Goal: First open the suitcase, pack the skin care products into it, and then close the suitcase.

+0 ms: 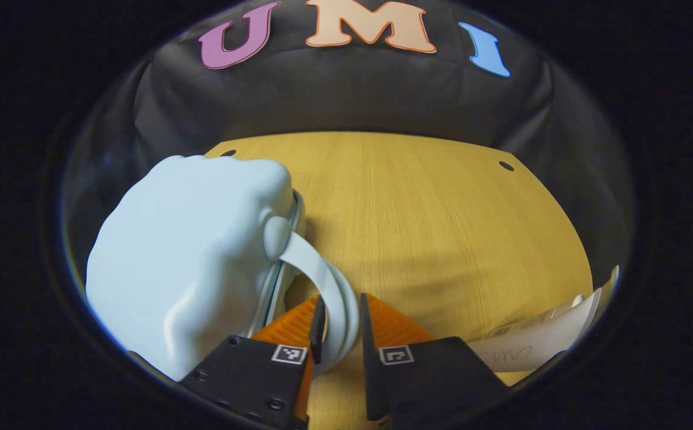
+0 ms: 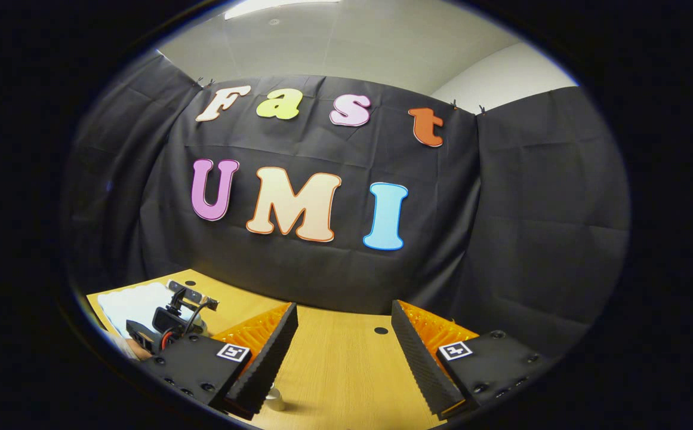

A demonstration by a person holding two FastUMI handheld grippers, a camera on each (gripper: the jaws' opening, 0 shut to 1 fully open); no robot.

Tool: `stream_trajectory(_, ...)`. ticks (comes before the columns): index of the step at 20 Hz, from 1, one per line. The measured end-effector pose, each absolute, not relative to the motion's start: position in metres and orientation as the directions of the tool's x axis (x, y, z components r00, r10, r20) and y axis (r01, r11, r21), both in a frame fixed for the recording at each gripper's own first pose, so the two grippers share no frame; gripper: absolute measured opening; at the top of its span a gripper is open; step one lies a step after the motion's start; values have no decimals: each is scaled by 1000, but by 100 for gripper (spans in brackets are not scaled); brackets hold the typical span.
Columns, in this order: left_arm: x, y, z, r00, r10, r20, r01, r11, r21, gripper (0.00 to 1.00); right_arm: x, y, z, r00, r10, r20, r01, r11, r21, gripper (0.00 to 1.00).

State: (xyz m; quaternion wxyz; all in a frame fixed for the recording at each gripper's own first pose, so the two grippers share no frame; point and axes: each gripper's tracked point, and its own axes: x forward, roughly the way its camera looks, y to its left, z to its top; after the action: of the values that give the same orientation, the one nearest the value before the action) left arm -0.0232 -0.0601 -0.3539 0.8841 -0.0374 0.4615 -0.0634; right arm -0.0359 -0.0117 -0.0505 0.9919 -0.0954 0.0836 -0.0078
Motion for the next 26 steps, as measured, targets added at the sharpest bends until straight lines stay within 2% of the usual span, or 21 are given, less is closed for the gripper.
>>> stream_trajectory(4, -23, -59, -345, 556, -165, -815, 83, 986, -143, 11, -36, -7, -47, 989, -20, -149, -9, 981, -193, 96)
stream_trajectory(8, -21, -60, -336, 557, -169, -813, 88, 986, -144, 5, -37, -2, -44, 992, 1, -127, -26, 981, -195, 99)
stream_trajectory(9, -21, -61, -332, 561, -170, -810, 88, 985, -146, 4, -37, -1, -43, 992, 6, -123, -30, 981, -194, 96)
stream_trajectory(11, -20, -61, -320, 567, -179, -804, 83, 984, -160, 3, -38, -1, -43, 993, 18, -116, -40, 981, -190, 99)
stream_trajectory(12, -15, -60, -312, 578, -181, -796, 81, 983, -165, 3, -37, -2, -43, 993, 22, -114, -43, 981, -187, 96)
stream_trajectory(13, -12, -56, -306, 587, -178, -790, 80, 983, -162, 3, -36, -2, -43, 993, 26, -113, -46, 982, -181, 99)
stream_trajectory(16, -12, -55, -292, 592, -180, -786, 56, 982, -182, 1, -37, -8, -41, 994, 37, -105, -54, 985, -163, 99)
stream_trajectory(22, 5, -29, -240, 648, -123, -752, 69, 992, -102, 0, -34, -14, -36, 994, 71, -79, -79, 991, -104, 98)
stream_trajectory(24, 8, -16, -224, 665, -121, -737, 49, 992, -119, 0, -35, -8, -32, 993, 99, -67, -104, 992, -77, 96)
stream_trajectory(26, 9, -2, -204, 681, -136, -719, 38, 988, -151, 0, -32, -7, -24, 995, 93, -37, -96, 992, -85, 99)
